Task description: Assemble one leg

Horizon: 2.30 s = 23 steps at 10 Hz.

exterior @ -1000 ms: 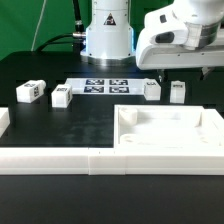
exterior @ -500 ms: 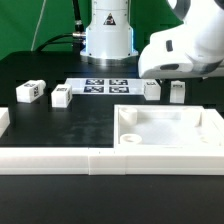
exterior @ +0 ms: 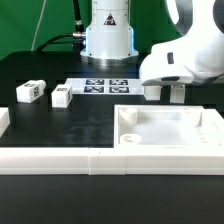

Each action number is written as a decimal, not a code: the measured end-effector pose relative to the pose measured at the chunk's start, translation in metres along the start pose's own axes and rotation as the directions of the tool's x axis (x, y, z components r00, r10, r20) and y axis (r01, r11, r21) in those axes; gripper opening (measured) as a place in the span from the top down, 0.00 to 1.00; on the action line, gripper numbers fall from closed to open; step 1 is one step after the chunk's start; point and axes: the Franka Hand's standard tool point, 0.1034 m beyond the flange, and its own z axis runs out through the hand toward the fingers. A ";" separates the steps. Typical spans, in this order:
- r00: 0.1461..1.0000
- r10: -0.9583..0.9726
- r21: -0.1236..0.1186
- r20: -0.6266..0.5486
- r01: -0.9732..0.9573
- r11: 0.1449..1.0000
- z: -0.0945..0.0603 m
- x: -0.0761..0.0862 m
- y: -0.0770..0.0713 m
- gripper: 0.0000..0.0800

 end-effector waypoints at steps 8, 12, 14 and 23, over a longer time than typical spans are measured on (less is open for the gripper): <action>1.000 0.000 0.001 -0.001 0.000 1.000 0.010 0.005 0.003 0.34; 1.000 0.000 0.001 -0.001 0.000 1.000 0.010 0.005 0.003 0.64; 1.000 0.000 0.001 -0.001 0.000 1.000 0.010 0.005 0.003 0.64; 1.000 -0.008 -0.022 -0.012 0.008 1.000 -0.045 -0.040 0.004 0.64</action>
Offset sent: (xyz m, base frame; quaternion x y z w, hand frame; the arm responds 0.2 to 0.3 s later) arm -0.0033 -0.0045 -0.0095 -0.0021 0.0109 -0.0059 0.9999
